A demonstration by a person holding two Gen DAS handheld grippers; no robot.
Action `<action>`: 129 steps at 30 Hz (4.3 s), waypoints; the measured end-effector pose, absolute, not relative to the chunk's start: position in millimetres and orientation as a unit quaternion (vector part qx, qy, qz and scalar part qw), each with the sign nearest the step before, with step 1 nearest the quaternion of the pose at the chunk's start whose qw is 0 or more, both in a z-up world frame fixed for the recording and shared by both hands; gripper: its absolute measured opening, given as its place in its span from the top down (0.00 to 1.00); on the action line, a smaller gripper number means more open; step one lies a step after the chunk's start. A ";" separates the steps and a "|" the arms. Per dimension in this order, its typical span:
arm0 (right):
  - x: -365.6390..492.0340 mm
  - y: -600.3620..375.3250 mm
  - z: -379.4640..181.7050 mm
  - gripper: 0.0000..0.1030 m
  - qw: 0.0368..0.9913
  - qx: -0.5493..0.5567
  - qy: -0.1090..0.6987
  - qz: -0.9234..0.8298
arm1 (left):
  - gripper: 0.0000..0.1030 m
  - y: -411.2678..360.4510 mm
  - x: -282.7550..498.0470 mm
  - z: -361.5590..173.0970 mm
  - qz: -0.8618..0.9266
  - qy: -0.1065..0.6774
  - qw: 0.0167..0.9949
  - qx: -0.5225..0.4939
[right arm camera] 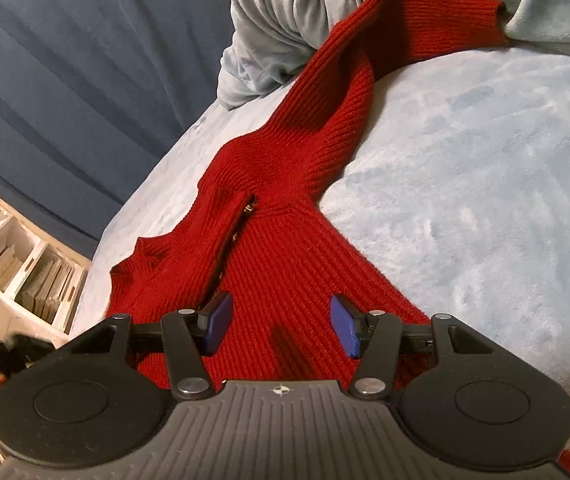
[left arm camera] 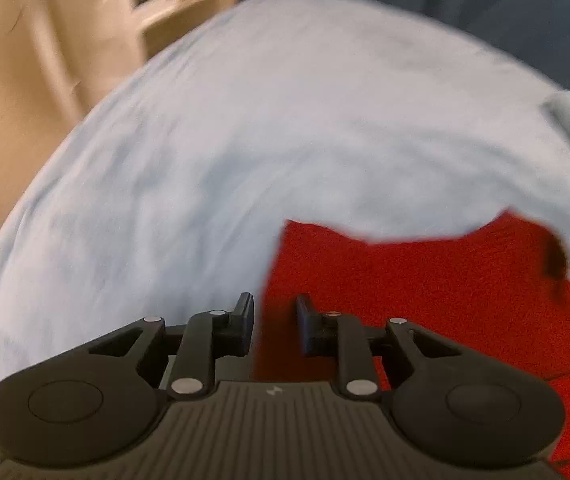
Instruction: Fold small clothes
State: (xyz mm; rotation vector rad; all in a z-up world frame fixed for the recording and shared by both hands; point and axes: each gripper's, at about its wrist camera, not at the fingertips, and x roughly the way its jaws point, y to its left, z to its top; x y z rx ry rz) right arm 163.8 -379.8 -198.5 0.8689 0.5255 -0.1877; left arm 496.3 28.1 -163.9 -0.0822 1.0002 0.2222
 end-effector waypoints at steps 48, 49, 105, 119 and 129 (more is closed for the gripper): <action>170.8 -393.8 -205.1 0.46 0.841 0.460 0.272 -0.082 | 1.00 -194.5 426.0 -40.5 -0.187 0.252 0.946 0.081; 170.7 -394.8 -205.6 0.46 0.839 0.463 0.272 -0.082 | 1.00 -192.5 419.2 -25.5 -0.187 0.224 0.953 0.078; 169.4 -396.6 -209.5 0.46 0.825 0.489 0.272 -0.084 | 0.00 -193.2 430.7 -54.5 -0.184 0.295 0.934 0.076; 171.5 -390.9 -208.7 0.45 0.840 0.460 0.275 -0.084 | 0.00 -297.4 457.9 -183.3 -0.285 0.393 0.818 0.308; 172.5 -393.1 -208.3 0.45 0.840 0.458 0.279 -0.078 | 0.83 -297.8 415.3 -168.4 -0.317 0.382 0.818 0.291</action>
